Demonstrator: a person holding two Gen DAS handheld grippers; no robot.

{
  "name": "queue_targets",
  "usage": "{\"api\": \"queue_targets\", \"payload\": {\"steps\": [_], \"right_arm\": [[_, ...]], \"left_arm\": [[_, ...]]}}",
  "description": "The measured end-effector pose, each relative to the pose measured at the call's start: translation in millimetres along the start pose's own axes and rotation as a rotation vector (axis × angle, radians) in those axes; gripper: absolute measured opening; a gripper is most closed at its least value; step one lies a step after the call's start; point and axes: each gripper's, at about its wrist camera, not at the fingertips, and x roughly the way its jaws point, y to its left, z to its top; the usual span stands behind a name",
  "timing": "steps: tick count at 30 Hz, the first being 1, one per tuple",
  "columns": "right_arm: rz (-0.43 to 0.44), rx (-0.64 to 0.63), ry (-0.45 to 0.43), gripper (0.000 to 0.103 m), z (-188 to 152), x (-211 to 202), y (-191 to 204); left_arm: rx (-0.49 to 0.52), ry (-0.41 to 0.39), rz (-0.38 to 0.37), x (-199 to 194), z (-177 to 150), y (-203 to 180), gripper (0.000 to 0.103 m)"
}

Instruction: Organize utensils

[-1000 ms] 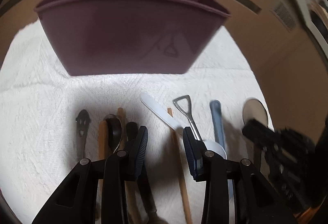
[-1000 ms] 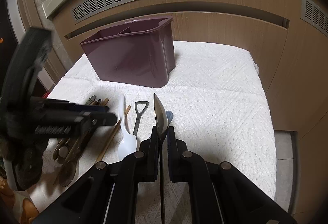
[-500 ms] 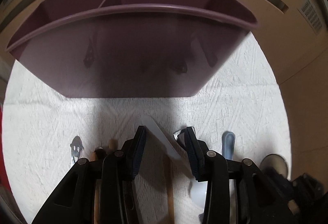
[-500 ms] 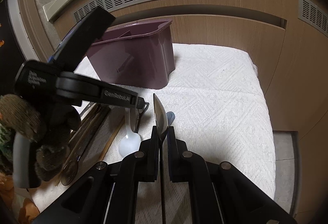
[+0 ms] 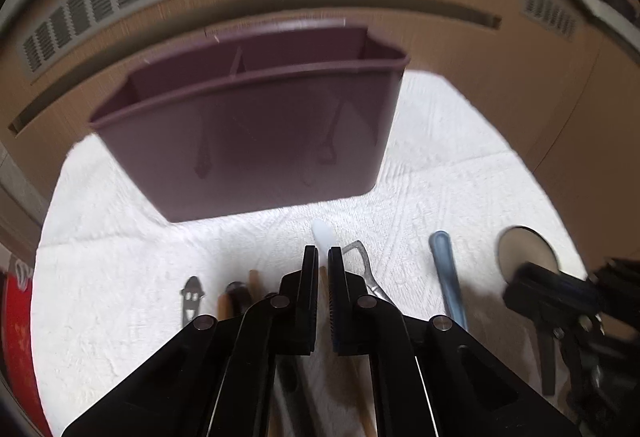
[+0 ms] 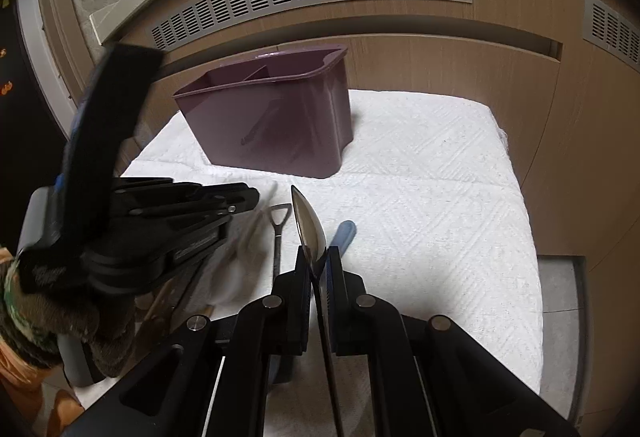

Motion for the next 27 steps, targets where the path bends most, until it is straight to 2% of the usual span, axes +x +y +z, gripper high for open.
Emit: {"api": "queue_targets", "payload": {"steps": [1,4,5,10,12,14,16,18,21,27], "right_arm": [[0.001,-0.003,-0.002,0.006,0,-1,2],[0.006,-0.013,-0.009,0.006,1,-5,8],[0.007,-0.016,-0.011,0.006,1,-7,11],[0.002,-0.038,-0.023,0.006,2,-16,24],[-0.01,-0.049,-0.035,0.006,5,-22,27],[-0.028,-0.055,-0.046,0.006,6,-28,29],[-0.039,-0.056,-0.052,0.006,6,-32,29],[-0.039,-0.061,-0.056,0.006,4,-34,30],[-0.026,-0.058,-0.046,0.006,0,-30,29],[-0.013,-0.027,-0.014,0.006,-6,-15,18]], "left_arm": [[-0.004,-0.022,-0.01,6,-5,12,0.004],[-0.016,-0.089,-0.027,-19,-15,20,0.003],[-0.021,-0.105,-0.033,-30,-23,33,0.003],[-0.066,-0.13,-0.056,-57,-38,63,0.003],[-0.094,-0.092,-0.082,-60,-40,73,0.004],[-0.122,-0.022,-0.121,-58,-45,84,0.007],[-0.13,-0.003,-0.126,-56,-53,89,0.012],[-0.119,-0.023,-0.108,-55,-61,91,0.033],[-0.102,-0.047,-0.117,-45,-60,91,0.047],[0.005,0.059,-0.074,-2,-44,81,0.047]]}}
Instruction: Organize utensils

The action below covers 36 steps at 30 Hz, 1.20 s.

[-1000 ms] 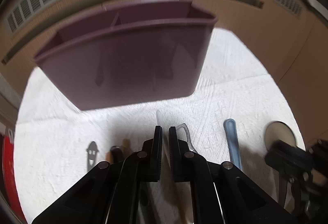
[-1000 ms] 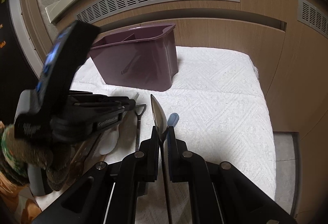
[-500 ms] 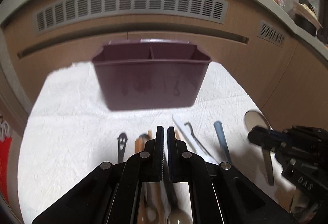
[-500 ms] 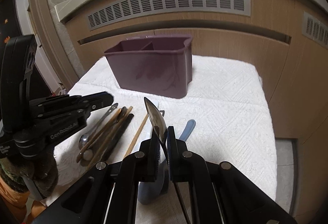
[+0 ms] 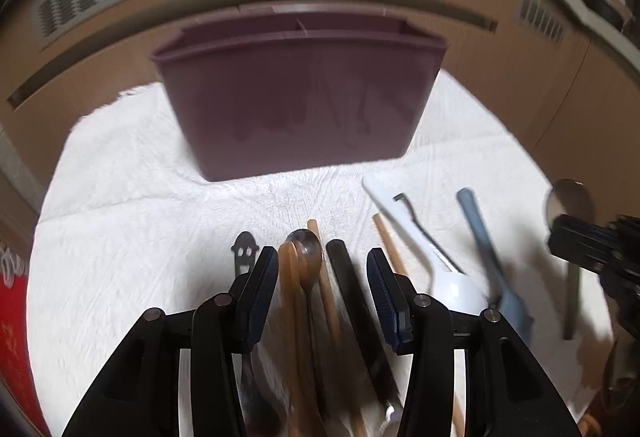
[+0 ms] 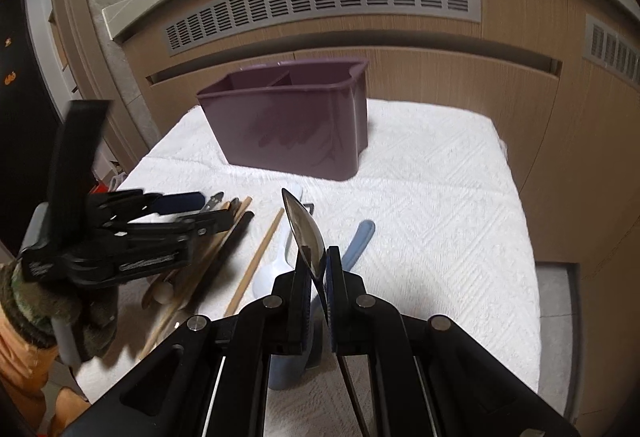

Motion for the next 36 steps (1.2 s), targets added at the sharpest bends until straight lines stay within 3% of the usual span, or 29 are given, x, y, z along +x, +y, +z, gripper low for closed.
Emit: {"api": "queue_targets", "payload": {"steps": [7,11,14,17,18,27,36], "right_arm": [[0.015,0.007,0.012,0.006,-5,8,-8],[0.024,0.013,0.023,0.006,-7,13,-11],[0.017,0.007,0.014,0.006,-7,12,-12],[0.025,0.007,0.009,0.006,-6,12,-12],[0.027,0.007,0.012,0.006,-6,14,-11],[-0.002,-0.038,0.02,0.006,-6,10,-4],[0.008,-0.066,0.042,0.007,-10,17,2]], "left_arm": [[0.036,0.089,-0.017,24,15,8,0.046],[0.036,0.14,-0.083,17,17,11,0.046],[0.064,0.058,-0.075,-10,14,7,0.046],[0.049,0.046,-0.203,-26,7,1,0.047],[0.047,0.054,-0.21,-24,5,-1,0.047],[-0.002,0.106,-0.07,11,2,15,0.047],[-0.055,0.113,-0.093,24,20,17,0.046]]}}
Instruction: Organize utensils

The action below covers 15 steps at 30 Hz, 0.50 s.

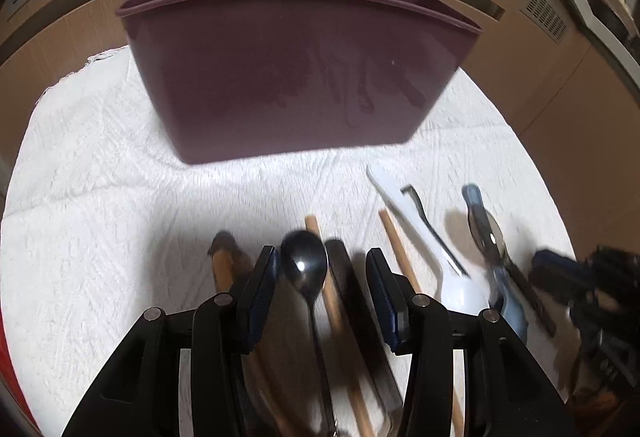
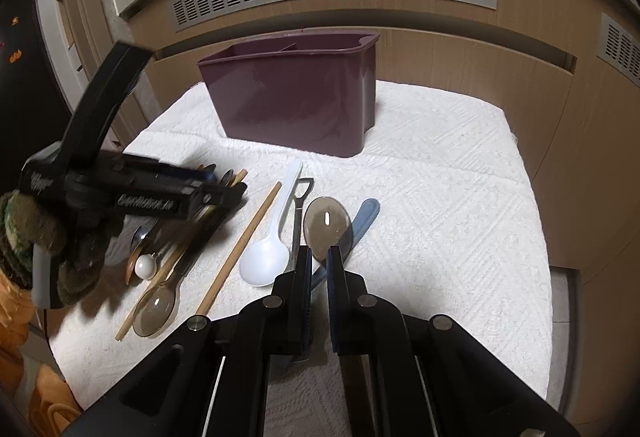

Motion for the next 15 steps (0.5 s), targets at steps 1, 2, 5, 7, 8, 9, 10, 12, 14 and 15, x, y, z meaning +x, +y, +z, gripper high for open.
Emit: {"api": "queue_targets", "payload": {"steps": [1,2,5,7,8,9,10,12,14,15], "right_arm": [[-0.001,-0.003,0.001,0.007,0,0,0],[-0.004,-0.004,0.001,0.007,0,0,0],[-0.01,0.001,0.0,0.007,0,0,-1],[-0.016,-0.002,0.003,0.007,0,0,-1],[-0.02,-0.005,0.004,0.007,0,-1,-1],[-0.024,-0.01,0.004,0.007,0,-2,-1],[-0.029,-0.016,0.003,0.008,0,-3,-1],[-0.036,-0.029,0.001,0.01,0,-5,0],[-0.033,-0.057,-0.001,0.015,1,-7,3],[-0.027,-0.075,0.0,0.017,1,-8,5]], "left_arm": [[0.004,0.0,0.007,1,-2,0,0.045],[0.012,-0.004,0.022,3,-2,-3,0.04],[0.033,-0.022,0.06,4,-1,-8,0.022],[0.023,-0.039,0.049,1,-6,-7,0.015],[0.013,-0.054,0.042,-2,-10,-6,0.013],[0.009,-0.071,0.043,-6,-13,-5,0.01],[0.003,-0.097,0.041,-12,-19,-4,0.01],[-0.012,-0.14,0.028,-28,-31,-2,0.009],[-0.021,-0.198,0.025,-47,-39,-4,0.008],[-0.023,-0.228,0.029,-59,-45,-2,0.008]]}}
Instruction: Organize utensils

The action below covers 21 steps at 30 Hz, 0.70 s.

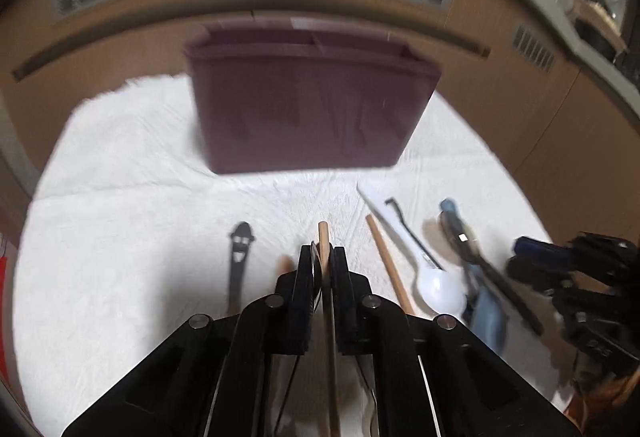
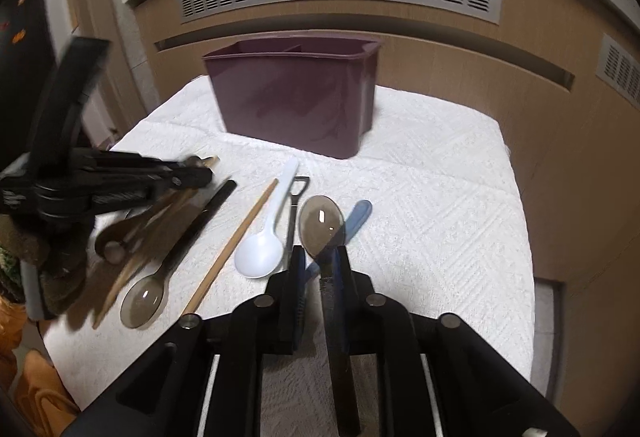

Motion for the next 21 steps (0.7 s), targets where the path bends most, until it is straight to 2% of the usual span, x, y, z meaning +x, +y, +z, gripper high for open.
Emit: {"api": "queue_targets", "payload": {"steps": [3,5,10,16,21], "right_arm": [[0.037,-0.08,-0.004,0.034,3,-3,8],[0.047,-0.137,-0.004,0.055,4,-4,13],[0.031,-0.228,0.0,0.057,11,-1,24],[0.039,-0.206,0.014,0.057,22,9,29],[0.054,-0.187,0.01,0.057,24,9,31]], "left_arm": [[-0.01,-0.068,-0.01,-30,-1,2,0.008],[-0.017,-0.099,-0.016,-46,-2,4,0.008],[-0.039,-0.165,-0.04,-69,3,5,0.008],[-0.049,-0.259,-0.064,-103,16,9,0.008],[-0.034,-0.306,-0.069,-123,18,5,0.008]]}}
